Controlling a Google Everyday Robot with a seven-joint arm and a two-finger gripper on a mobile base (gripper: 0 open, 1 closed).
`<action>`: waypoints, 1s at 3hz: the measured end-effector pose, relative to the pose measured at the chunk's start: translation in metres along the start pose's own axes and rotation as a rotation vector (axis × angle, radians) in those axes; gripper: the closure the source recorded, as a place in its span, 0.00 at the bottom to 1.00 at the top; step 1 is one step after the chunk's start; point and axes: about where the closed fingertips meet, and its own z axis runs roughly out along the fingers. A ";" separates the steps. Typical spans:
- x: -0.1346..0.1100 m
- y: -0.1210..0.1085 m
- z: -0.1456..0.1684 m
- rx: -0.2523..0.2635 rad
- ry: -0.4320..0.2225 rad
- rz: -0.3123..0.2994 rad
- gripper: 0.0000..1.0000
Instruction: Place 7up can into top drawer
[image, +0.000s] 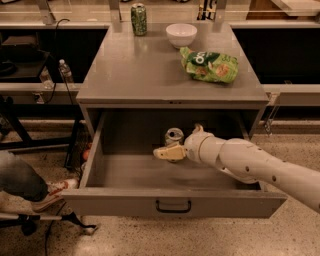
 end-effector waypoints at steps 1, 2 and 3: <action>-0.007 -0.008 -0.009 -0.004 0.008 -0.027 0.00; -0.021 -0.027 -0.036 0.030 -0.002 -0.040 0.00; -0.026 -0.048 -0.069 0.090 -0.015 -0.024 0.00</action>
Offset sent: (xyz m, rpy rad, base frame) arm -0.0052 -0.0867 0.0672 -0.0556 -0.0687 -0.0712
